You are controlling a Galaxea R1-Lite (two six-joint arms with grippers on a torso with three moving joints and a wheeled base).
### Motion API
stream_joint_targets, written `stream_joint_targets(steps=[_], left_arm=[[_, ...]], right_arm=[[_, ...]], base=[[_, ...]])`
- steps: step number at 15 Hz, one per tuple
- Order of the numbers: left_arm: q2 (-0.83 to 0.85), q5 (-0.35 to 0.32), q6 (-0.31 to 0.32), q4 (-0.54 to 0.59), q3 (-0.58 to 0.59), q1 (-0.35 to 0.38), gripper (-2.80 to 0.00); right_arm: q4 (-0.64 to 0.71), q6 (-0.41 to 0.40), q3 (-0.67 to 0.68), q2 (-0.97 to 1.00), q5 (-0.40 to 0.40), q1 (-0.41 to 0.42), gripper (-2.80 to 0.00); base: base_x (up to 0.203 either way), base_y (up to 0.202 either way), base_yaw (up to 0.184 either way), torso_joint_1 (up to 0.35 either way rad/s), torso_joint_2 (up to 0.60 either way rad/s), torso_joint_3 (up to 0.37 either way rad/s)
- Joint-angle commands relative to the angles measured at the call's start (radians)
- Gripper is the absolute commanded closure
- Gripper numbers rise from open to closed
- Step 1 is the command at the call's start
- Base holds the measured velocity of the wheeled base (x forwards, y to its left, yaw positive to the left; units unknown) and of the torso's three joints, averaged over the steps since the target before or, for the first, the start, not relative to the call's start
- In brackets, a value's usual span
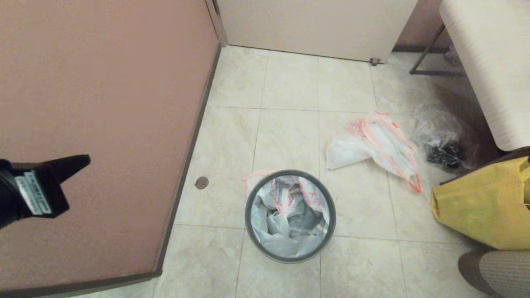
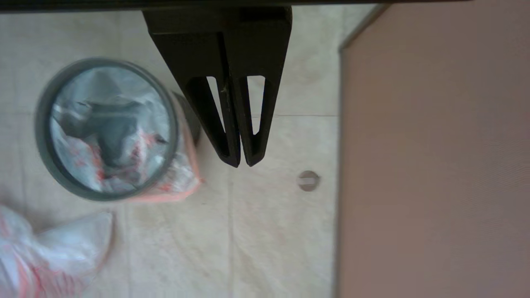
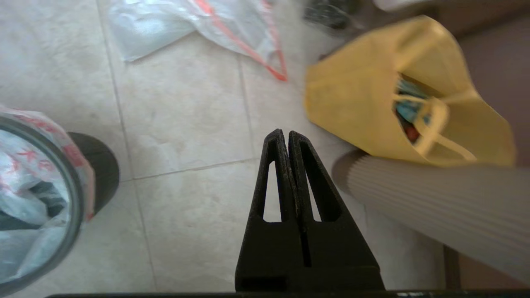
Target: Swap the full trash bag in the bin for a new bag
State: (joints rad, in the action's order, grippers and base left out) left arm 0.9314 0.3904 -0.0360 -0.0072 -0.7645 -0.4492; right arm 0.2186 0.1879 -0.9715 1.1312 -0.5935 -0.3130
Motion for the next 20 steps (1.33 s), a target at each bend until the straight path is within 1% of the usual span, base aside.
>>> stream_joint_targets(steps=[1, 3, 5, 8, 10, 12, 16, 18, 20], left_arm=[[-0.097, 0.002, 0.002, -0.004, 0.039, 0.025, 0.0], [-0.141, 0.002, 0.005, -0.008, 0.058, 0.073, 0.0], [-0.185, 0.001, 0.0, -0.011, 0.058, 0.153, 0.0], [-0.255, 0.002, -0.01, -0.053, 0.065, 0.264, 0.0], [-0.325, 0.009, -0.013, -0.056, 0.086, 0.324, 0.0], [-0.42, 0.011, -0.011, -0.051, 0.135, 0.373, 0.0], [-0.576, 0.006, -0.01, -0.046, 0.309, 0.39, 0.0], [-0.621, 0.004, -0.01, -0.046, 0.377, 0.391, 0.0], [-0.643, 0.003, -0.013, -0.051, 0.437, 0.388, 0.0]], right_arm=[[0.001, 0.001, 0.039, -0.079, -0.003, 0.021, 0.0], [0.002, 0.001, 0.071, -0.136, -0.003, 0.048, 0.0], [0.002, 0.008, 0.098, -0.197, -0.002, 0.088, 0.0], [0.005, 0.035, 0.14, -0.291, -0.002, 0.146, 0.0], [0.018, 0.024, 0.162, -0.374, 0.001, 0.19, 0.0], [0.054, -0.007, 0.168, -0.458, 0.007, 0.222, 0.0], [0.144, -0.04, 0.193, -0.598, 0.038, 0.256, 0.0], [0.192, -0.068, 0.212, -0.678, 0.042, 0.264, 0.0], [0.21, -0.093, 0.253, -0.741, 0.046, 0.277, 0.0]], base=[[0.0, 0.0, 0.0, 0.0, 0.0, 0.0], [0.0, 0.0, 0.0, 0.0, 0.0, 0.0], [0.0, 0.0, 0.0, 0.0, 0.0, 0.0], [0.0, 0.0, 0.0, 0.0, 0.0, 0.0], [0.0, 0.0, 0.0, 0.0, 0.0, 0.0], [0.0, 0.0, 0.0, 0.0, 0.0, 0.0], [0.0, 0.0, 0.0, 0.0, 0.0, 0.0], [0.0, 0.0, 0.0, 0.0, 0.0, 0.0], [0.0, 0.0, 0.0, 0.0, 0.0, 0.0]])
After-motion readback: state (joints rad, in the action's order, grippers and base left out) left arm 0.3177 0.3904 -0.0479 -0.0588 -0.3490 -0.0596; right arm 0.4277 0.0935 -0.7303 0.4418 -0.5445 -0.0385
